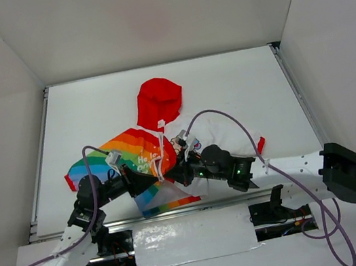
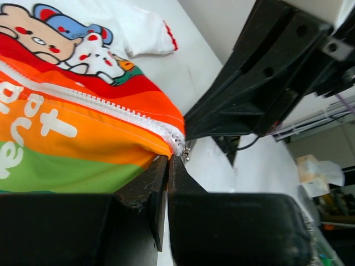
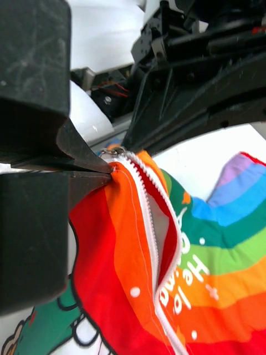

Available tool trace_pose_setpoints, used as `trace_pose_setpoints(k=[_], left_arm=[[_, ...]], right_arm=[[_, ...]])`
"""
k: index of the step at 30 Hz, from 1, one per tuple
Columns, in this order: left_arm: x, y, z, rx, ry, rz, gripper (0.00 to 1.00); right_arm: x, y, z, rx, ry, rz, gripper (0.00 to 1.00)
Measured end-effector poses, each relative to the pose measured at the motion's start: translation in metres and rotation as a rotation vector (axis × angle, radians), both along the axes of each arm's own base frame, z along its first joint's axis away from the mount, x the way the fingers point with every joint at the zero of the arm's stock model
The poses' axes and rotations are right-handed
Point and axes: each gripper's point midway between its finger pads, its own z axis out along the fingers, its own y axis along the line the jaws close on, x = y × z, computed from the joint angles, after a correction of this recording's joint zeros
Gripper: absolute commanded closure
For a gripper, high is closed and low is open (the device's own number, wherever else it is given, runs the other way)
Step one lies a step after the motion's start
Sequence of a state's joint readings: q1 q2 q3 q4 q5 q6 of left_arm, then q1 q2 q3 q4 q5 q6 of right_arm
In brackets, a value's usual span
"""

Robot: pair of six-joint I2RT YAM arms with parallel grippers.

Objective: Zip up the jacket

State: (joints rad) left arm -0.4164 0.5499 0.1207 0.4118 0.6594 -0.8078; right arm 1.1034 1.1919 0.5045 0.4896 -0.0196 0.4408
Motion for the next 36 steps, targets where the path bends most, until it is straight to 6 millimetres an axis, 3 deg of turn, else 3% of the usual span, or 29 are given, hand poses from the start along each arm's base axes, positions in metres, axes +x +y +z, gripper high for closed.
trace_pose_setpoints(k=[11,26,36], left_arm=[[0.0,0.003,-0.012,0.074,-0.025,-0.001,1.0],[-0.018,-0.007,0.011,-0.04,-0.11,-0.119,1.0],[-0.024,-0.01,0.002,-0.028,-0.092,-0.154,1.0]], right_arm=[[-0.016,0.006,0.005,-0.061,0.105,0.074,1.0],[-0.002,-0.007,0.006,-0.058,0.121,0.014,1.0],[-0.006,-0.008,0.001,-0.058,0.14,0.032,1.0]])
